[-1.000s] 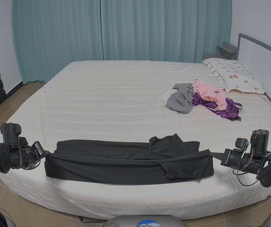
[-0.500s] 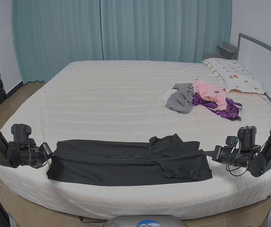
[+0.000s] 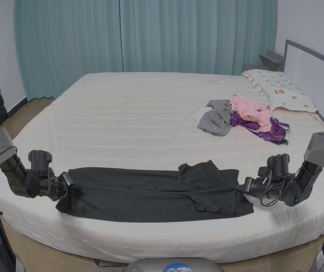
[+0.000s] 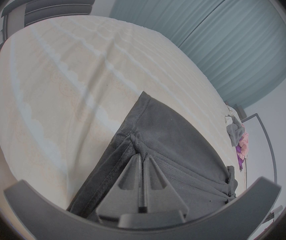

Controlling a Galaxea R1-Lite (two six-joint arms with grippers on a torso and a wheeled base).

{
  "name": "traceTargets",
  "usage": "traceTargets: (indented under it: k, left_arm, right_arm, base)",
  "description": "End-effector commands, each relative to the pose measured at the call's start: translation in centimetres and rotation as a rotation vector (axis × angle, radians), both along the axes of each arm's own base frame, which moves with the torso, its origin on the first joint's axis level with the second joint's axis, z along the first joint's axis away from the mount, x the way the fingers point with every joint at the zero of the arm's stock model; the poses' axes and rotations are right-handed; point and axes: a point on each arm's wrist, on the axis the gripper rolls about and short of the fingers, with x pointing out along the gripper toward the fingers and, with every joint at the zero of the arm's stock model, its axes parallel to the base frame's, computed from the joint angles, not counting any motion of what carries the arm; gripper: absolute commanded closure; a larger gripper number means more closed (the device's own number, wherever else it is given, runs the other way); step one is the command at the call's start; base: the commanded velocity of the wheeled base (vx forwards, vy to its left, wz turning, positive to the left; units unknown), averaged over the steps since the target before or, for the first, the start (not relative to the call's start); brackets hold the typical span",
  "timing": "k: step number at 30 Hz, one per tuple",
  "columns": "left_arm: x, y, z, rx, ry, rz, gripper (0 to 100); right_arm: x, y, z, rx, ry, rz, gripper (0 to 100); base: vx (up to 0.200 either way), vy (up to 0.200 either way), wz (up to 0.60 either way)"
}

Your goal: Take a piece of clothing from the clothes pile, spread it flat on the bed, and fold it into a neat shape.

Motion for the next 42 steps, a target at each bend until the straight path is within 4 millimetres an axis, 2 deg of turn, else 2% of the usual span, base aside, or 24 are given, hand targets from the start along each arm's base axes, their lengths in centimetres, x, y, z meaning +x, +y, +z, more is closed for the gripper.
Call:
traceTargets:
  k: [1,5,6,8,9,14,19,22,31,37,42]
  left_arm:
    - [0.4,0.0,-1.3,-0.002,0.029,-0.001,100]
    - [0.5,-0.1,-1.6,-0.003,0.036,-0.002,100]
    - [0.5,-0.1,-1.6,-0.003,0.036,-0.002,0]
    - [0.5,-0.1,-1.6,-0.003,0.037,-0.002,0]
    - [0.4,-0.1,-1.6,-0.003,0.039,-0.002,0]
    - [0.3,0.0,-1.0,-0.021,0.027,0.019,0]
    - [-0.3,0.8,1.9,-0.044,-0.041,0.06,0]
    - [-0.4,1.0,2.7,-0.054,-0.064,0.07,0]
    - [0.3,1.1,3.3,-0.088,-0.091,0.115,0]
    - [0.5,1.2,2.4,-0.084,-0.07,0.12,0]
    - [1.9,1.4,1.7,-0.084,-0.074,0.125,0]
  right_arm:
    - [0.4,0.1,-1.4,-0.004,0.029,0.001,100]
    - [0.6,0.2,-1.8,-0.007,0.038,0.002,100]
    - [0.6,0.2,-1.9,-0.007,0.041,0.002,100]
    - [0.9,0.3,-2.0,-0.008,0.045,0.003,100]
    - [0.9,0.2,-2.0,-0.008,0.045,0.002,0]
    - [0.8,0.2,-0.5,0.003,0.007,0.003,0]
    - [0.7,0.0,2.0,0.048,-0.037,-0.033,0]
    - [0.7,0.1,2.4,0.052,-0.046,-0.034,0]
    - [0.9,0.0,2.7,0.086,-0.041,-0.068,0]
    - [1.0,0.0,2.7,0.094,-0.038,-0.081,0]
    - [0.8,0.2,2.7,0.128,-0.013,-0.129,0]
  base:
    - [0.0,0.0,0.0]
    - [0.0,0.0,0.0]
    - [0.0,0.0,0.0]
    - [0.0,0.0,0.0]
    - [0.0,0.0,0.0]
    - [0.0,0.0,0.0]
    - [0.0,0.0,0.0]
    - [0.0,0.0,0.0]
    - [0.0,0.0,0.0]
    - [0.0,0.0,0.0]
    - [0.0,0.0,0.0]
